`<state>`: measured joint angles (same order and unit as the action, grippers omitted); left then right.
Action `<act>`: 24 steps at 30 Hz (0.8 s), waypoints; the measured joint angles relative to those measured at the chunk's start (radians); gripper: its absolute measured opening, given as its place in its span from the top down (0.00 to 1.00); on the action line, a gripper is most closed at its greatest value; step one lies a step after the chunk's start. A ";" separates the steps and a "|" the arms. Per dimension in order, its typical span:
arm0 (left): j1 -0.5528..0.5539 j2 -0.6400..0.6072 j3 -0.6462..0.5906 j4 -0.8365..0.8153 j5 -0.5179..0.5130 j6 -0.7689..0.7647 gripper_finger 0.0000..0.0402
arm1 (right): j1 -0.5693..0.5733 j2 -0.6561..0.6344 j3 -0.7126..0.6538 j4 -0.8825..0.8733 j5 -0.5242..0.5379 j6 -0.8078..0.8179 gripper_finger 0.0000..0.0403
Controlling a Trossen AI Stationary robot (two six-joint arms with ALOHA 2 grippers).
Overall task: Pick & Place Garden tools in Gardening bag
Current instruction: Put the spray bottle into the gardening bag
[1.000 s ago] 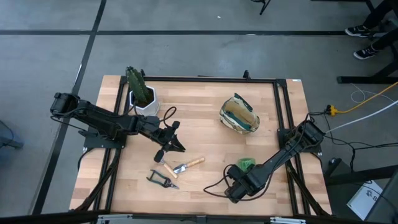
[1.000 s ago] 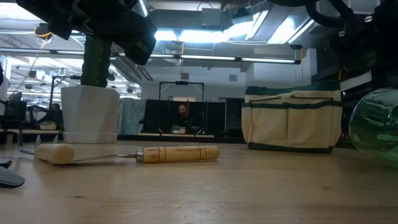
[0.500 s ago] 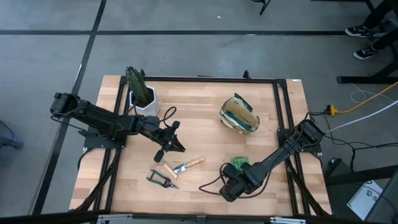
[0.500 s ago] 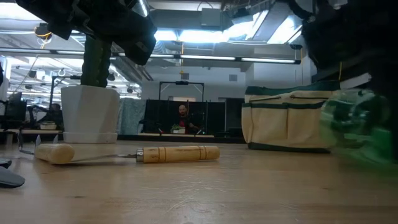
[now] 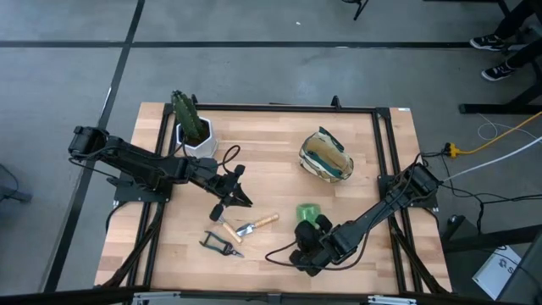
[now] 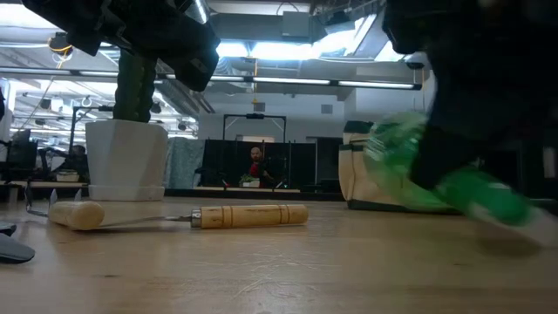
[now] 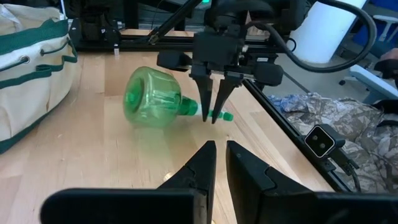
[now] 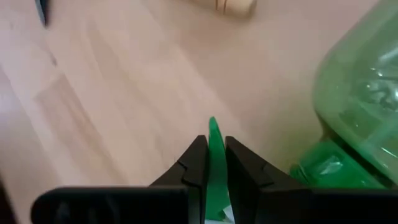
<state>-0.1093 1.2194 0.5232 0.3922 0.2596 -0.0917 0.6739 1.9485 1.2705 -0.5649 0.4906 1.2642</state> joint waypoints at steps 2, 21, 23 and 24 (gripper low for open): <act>0.000 0.000 0.000 0.000 0.000 0.000 0.92 | 0.000 0.000 0.000 0.005 0.043 -0.018 0.90; 0.000 0.000 0.000 0.000 0.000 0.000 0.92 | -0.013 0.000 0.000 0.110 0.452 -0.131 0.90; 0.000 0.000 0.000 0.000 0.000 0.000 0.92 | -0.024 -0.001 0.000 0.119 0.459 -0.143 0.90; 0.000 0.000 0.000 0.000 0.000 0.000 0.92 | -0.031 -0.001 0.000 0.122 0.462 -0.147 0.90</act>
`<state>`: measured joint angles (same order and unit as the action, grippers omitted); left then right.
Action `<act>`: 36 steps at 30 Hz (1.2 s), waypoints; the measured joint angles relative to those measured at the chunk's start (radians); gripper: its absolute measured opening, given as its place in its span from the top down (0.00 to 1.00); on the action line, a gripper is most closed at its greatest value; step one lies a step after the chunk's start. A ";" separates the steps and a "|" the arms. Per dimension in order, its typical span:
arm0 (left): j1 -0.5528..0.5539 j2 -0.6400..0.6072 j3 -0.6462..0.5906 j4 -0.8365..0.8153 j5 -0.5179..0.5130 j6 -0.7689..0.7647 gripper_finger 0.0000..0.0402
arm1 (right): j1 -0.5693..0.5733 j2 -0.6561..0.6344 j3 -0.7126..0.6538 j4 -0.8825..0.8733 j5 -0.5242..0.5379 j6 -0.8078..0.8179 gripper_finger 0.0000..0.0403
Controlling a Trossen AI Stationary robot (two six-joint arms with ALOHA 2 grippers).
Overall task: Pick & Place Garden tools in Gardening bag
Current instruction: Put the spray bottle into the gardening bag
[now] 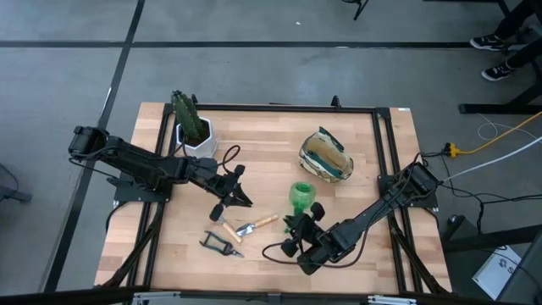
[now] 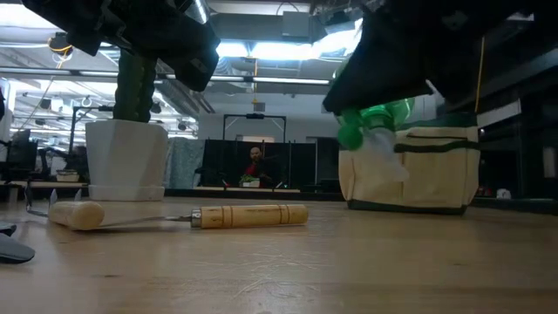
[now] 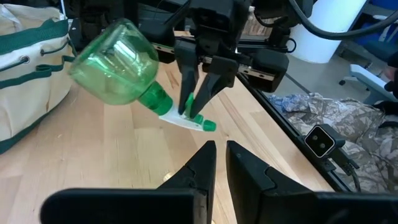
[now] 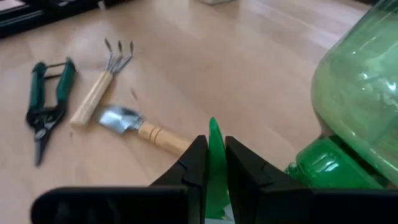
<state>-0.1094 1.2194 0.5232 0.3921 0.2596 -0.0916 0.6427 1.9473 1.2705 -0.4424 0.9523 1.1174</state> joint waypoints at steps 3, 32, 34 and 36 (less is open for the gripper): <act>0.000 0.000 0.000 0.000 0.000 0.000 0.92 | -0.025 0.000 0.000 0.004 0.006 -0.003 0.90; 0.000 0.000 0.000 0.000 0.000 0.000 0.92 | -0.058 -0.268 0.001 -0.099 -0.011 -0.298 0.90; 0.000 0.000 0.000 0.000 0.000 0.000 0.92 | -0.060 -0.287 0.001 -0.120 -0.009 -0.299 0.90; 0.000 0.000 0.000 0.000 0.000 0.000 0.92 | -0.064 -0.305 0.001 -0.142 -0.005 -0.300 0.90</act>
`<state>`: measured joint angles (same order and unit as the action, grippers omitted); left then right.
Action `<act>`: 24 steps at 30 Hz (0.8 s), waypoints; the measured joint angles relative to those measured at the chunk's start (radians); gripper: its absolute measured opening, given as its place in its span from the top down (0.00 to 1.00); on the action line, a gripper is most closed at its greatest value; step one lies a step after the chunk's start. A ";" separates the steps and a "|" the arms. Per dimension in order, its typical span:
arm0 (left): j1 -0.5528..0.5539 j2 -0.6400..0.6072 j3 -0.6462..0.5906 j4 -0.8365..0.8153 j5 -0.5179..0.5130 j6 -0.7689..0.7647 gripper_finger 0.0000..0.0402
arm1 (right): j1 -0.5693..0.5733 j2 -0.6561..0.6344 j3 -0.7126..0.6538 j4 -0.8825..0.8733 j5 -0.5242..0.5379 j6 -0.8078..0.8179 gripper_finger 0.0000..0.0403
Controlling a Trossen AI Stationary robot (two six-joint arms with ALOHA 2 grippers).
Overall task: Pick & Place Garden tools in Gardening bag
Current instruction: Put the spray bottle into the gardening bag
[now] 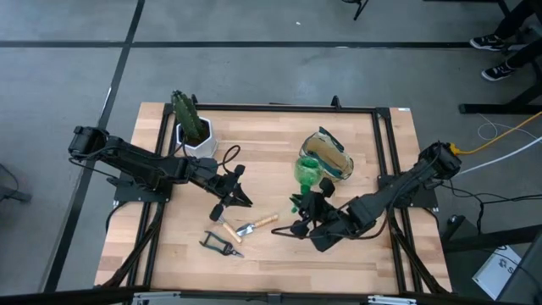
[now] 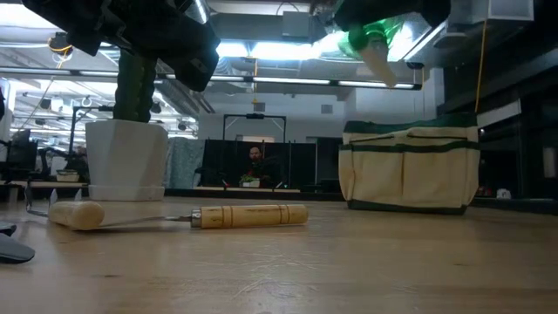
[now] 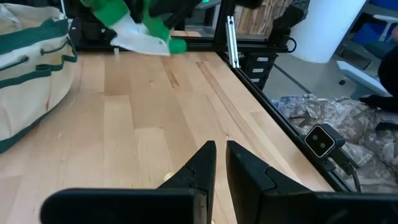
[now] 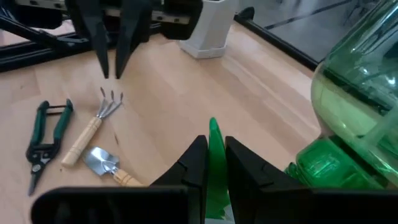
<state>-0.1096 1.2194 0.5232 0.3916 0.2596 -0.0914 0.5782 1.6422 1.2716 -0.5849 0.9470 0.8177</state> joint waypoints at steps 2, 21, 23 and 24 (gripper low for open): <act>0.000 0.000 0.000 0.000 0.000 0.000 0.92 | -0.011 -0.015 0.000 -0.010 0.003 0.001 0.90; 0.000 0.000 0.000 0.000 0.000 0.000 0.92 | -0.252 -0.155 0.000 -0.049 -0.114 -0.339 0.90; 0.000 0.000 0.000 0.000 0.000 0.000 0.92 | -0.266 -0.180 0.000 -0.092 -0.113 -0.356 0.90; 0.000 0.000 0.000 0.000 0.000 0.000 0.92 | -0.273 -0.191 0.000 -0.120 -0.113 -0.359 0.90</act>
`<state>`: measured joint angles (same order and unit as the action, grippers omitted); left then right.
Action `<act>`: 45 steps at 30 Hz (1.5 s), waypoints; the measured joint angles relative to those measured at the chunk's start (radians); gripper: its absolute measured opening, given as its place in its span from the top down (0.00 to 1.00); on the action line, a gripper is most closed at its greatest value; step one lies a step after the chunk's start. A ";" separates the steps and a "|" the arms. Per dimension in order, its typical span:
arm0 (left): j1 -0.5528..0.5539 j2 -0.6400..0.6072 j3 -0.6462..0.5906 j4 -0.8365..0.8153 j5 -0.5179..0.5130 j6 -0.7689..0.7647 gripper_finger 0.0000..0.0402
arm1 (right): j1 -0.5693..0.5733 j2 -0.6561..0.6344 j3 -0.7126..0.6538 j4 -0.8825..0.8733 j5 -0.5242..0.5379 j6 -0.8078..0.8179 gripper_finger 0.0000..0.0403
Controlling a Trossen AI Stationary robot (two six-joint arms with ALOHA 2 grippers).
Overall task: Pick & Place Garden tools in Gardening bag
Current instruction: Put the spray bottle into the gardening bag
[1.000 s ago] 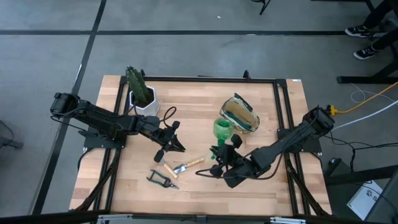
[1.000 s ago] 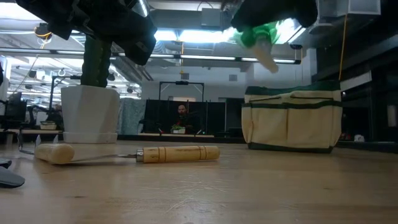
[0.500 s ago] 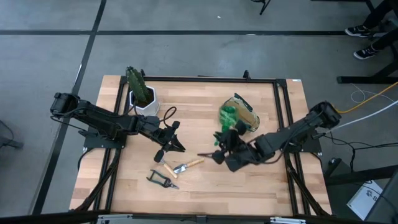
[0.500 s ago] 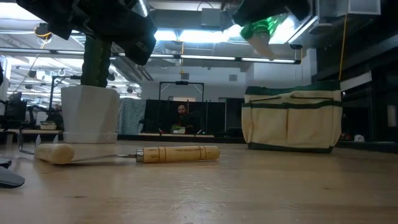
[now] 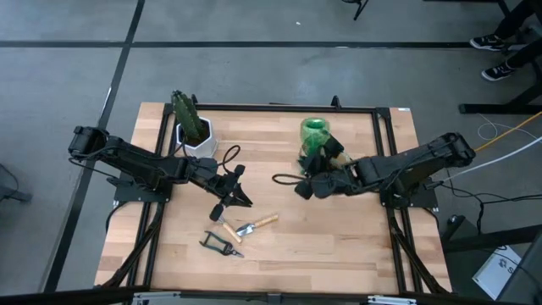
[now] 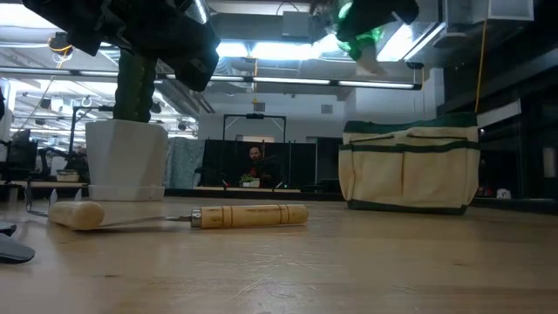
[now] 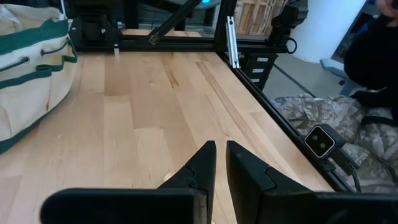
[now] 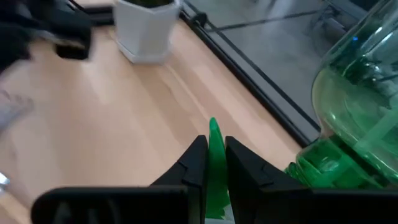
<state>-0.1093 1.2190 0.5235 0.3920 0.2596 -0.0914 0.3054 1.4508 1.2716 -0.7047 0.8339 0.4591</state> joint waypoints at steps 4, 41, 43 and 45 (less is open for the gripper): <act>0.000 0.000 0.000 0.000 0.000 0.000 0.92 | -0.025 -0.046 0.000 -0.101 -0.007 -0.004 0.90; 0.000 0.000 0.000 0.000 0.000 0.000 0.92 | -0.207 -0.168 0.000 -0.379 -0.110 -0.066 0.90; 0.000 0.000 0.000 0.000 0.000 0.000 0.92 | -0.211 -0.168 0.000 -0.382 -0.127 -0.036 0.90; 0.000 0.000 0.000 0.000 0.000 0.000 0.92 | -0.214 -0.168 0.000 -0.384 -0.150 -0.005 0.90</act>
<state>-0.1097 1.2190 0.5232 0.3920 0.2596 -0.0915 0.0910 1.2827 1.2716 -1.0886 0.6839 0.4539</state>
